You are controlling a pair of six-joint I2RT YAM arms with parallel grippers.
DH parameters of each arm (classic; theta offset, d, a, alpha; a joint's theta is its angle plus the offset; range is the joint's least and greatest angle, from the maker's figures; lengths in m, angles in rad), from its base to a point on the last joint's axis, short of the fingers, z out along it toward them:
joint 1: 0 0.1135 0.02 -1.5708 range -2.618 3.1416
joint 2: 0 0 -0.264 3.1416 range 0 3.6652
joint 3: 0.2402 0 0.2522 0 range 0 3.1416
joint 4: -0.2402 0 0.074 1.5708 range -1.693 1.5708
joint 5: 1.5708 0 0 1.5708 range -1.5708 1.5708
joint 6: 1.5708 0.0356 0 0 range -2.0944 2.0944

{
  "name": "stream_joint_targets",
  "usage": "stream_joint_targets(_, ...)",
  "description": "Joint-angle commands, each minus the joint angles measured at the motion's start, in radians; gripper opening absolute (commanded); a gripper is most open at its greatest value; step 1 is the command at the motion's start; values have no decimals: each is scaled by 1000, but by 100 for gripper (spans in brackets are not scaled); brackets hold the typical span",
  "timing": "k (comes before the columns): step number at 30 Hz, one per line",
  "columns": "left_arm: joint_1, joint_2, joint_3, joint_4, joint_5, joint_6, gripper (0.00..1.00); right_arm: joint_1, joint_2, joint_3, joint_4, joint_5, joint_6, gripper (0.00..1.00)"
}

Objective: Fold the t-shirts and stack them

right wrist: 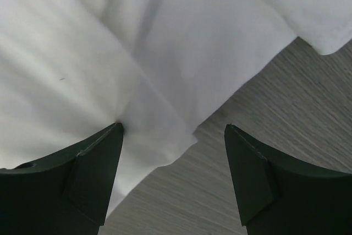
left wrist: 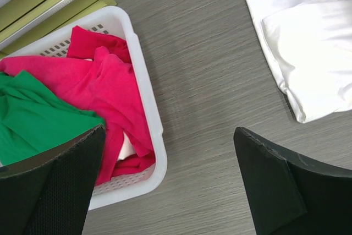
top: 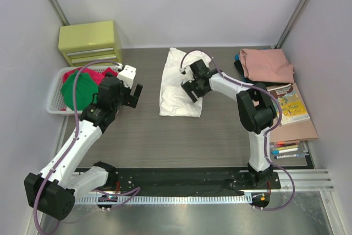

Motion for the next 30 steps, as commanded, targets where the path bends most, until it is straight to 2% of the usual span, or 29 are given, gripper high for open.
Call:
stream_joint_targets(1, 2, 0, 34, 1, 14, 5, 100, -59, 87, 79, 41, 81, -18, 80)
stream_joint_targets(8, 4, -20, 22, -16, 23, 6, 100, -153, 123, 119, 72, 92, -12, 80)
stream_joint_targets(19, 4, -5, 18, -11, 37, 5, 100, -145, 71, 107, 55, 17, 8, 80)
stream_joint_targets(23, 4, -11, 0, -5, 48, 2, 100, -127, -44, 4, 66, 18, 23, 80)
stream_joint_targets(27, 2, -12, -35, 4, 62, 5, 100, -84, -272, -178, 169, 54, 28, 80)
stream_joint_targets(30, 4, -9, -43, 7, 74, 3, 100, -56, -353, -224, 166, 44, 54, 80)
